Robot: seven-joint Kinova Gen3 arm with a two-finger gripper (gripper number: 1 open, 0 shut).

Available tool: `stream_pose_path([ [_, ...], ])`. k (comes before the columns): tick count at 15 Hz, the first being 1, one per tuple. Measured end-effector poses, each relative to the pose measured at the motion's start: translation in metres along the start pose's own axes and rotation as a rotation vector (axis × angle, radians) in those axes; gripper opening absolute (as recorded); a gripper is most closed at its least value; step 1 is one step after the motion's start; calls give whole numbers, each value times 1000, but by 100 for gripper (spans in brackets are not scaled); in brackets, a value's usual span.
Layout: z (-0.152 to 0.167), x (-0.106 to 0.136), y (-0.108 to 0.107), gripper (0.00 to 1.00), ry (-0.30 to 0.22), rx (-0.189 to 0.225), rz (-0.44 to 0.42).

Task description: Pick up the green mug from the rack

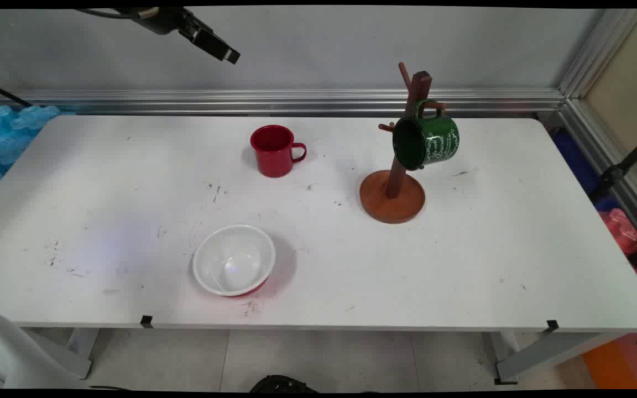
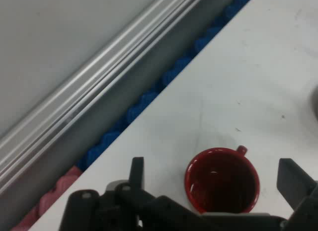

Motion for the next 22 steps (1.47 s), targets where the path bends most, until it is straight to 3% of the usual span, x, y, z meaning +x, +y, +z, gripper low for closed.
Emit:
stream_pose_path([
  [3,3,2,11,100,0,-47,17],
  [8,6,8,50,100,10,-182,31],
  [14,14,16,104,100,32,-328,-11],
  [22,41,23,163,100,66,-445,-79],
])
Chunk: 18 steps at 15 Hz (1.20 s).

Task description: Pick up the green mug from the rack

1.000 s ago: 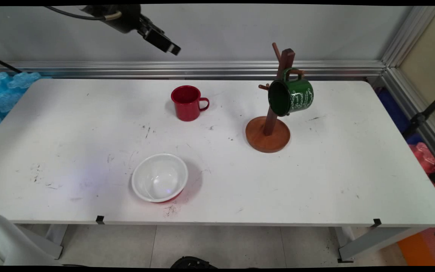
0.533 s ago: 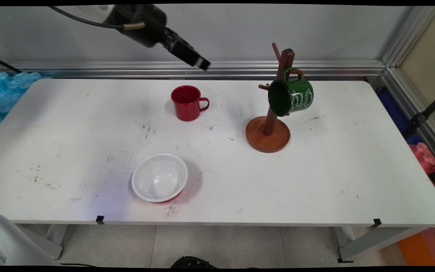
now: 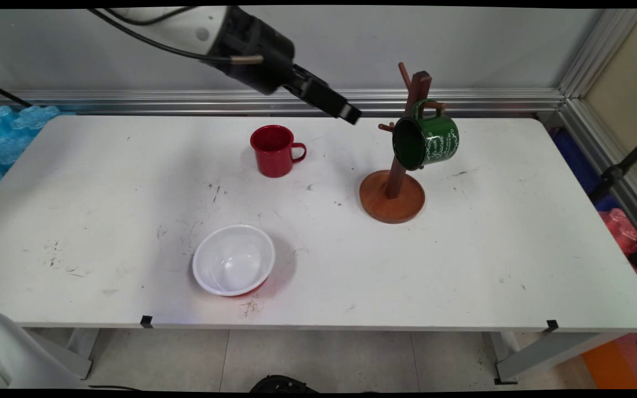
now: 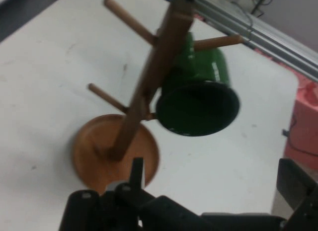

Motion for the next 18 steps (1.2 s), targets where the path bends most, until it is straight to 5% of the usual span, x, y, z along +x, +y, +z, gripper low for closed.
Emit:
stream_pose_path([
  [7,39,-5,24,100,31,-60,-49],
  [18,97,-12,38,100,78,-90,-116],
])
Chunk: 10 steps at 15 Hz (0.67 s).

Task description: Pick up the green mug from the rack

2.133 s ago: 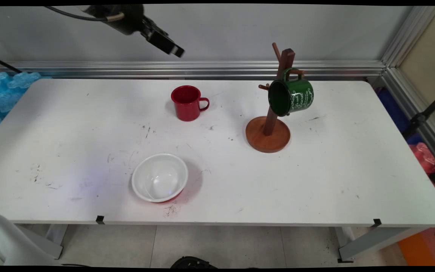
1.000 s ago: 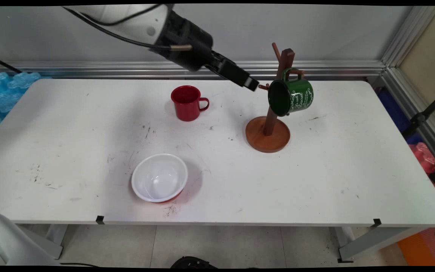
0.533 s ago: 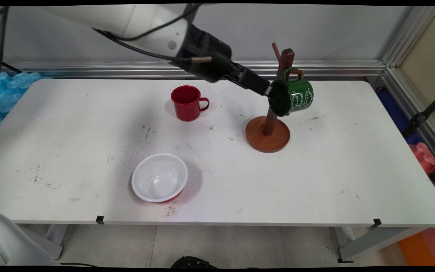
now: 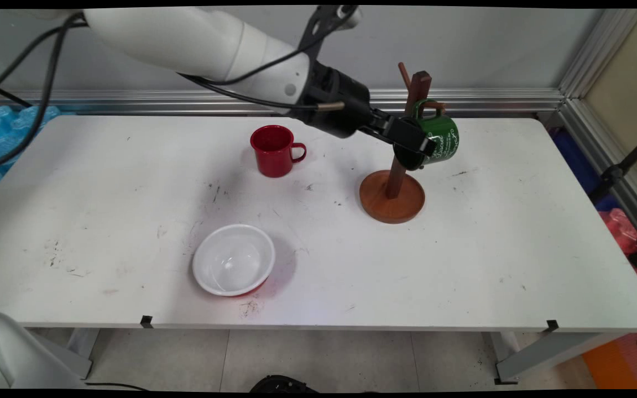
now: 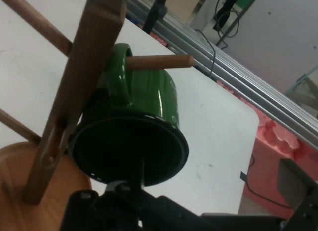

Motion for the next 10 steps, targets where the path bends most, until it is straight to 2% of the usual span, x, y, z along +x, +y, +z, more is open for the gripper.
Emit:
stream_pose_path([
  [10,48,-2,-2,100,26,28,-79],
])
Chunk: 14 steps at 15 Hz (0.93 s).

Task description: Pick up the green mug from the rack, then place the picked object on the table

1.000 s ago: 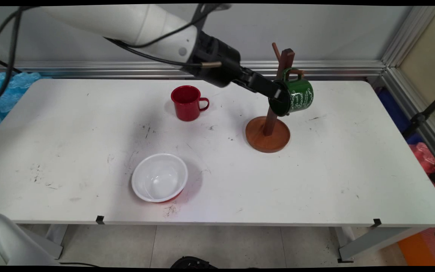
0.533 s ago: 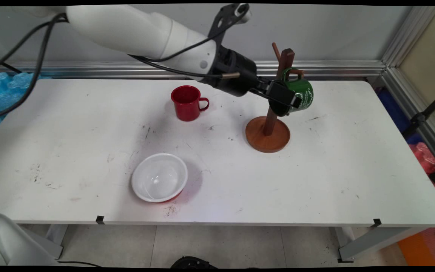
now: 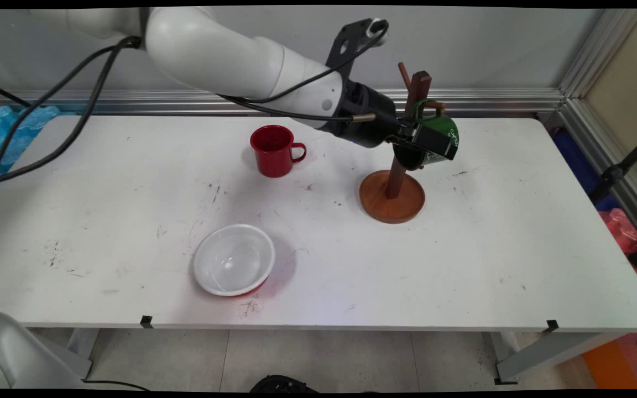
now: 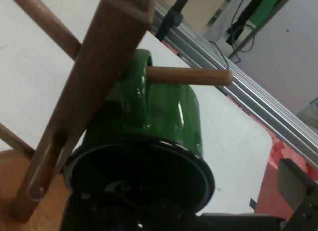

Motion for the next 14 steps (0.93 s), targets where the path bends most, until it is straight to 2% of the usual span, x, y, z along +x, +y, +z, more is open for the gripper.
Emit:
stream_pose_path([
  [6,14,-2,2,100,3,14,-42],
  [7,15,-3,3,0,4,15,-47],
  [14,20,-5,7,0,8,15,-75],
])
